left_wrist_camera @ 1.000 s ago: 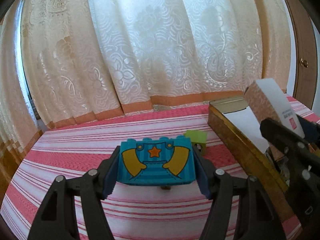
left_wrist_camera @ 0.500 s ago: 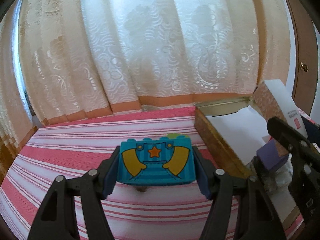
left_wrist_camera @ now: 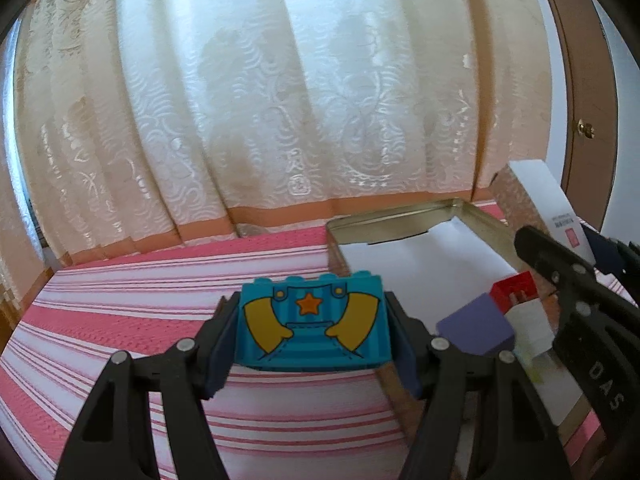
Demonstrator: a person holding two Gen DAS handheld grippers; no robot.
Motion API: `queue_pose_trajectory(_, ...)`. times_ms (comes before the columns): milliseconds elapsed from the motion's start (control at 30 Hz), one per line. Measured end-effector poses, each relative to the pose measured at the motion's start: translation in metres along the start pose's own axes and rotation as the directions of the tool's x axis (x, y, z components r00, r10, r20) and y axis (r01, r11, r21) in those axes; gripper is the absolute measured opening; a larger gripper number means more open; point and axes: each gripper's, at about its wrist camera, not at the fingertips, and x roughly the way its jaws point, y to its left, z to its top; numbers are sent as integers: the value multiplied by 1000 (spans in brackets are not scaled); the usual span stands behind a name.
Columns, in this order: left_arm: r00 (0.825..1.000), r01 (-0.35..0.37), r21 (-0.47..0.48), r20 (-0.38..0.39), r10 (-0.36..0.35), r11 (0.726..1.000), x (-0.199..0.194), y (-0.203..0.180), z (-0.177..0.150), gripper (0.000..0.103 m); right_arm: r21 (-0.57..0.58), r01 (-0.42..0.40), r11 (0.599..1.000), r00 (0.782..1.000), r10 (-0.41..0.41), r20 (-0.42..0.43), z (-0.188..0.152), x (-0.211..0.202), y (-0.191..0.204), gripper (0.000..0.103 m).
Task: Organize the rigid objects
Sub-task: 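Lower the blue brick with the left gripper while the right gripper lowers the white box into the gold box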
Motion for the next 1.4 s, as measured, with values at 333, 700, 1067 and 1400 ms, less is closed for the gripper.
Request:
queue_pose_trajectory(333,999,48,28,13,-48,998,1,-33,11,66,8,40,999,999,-40,-13,-1,5,-33,44)
queue_pose_trajectory(700,997,71,62,5,-72,996,9,-65,23,64,21,57,998,998,-56,-30,2,17,-62,44)
queue_pose_trajectory(1067,998,69,93,-13,-68,993,12,-71,24,64,48,31,998,996,-27,-83,0,28,-68,44)
queue_pose_trajectory(1400,998,70,112,-15,-68,991,12,-72,25,64,70,14,997,994,-6,-113,-2,34,-70,44)
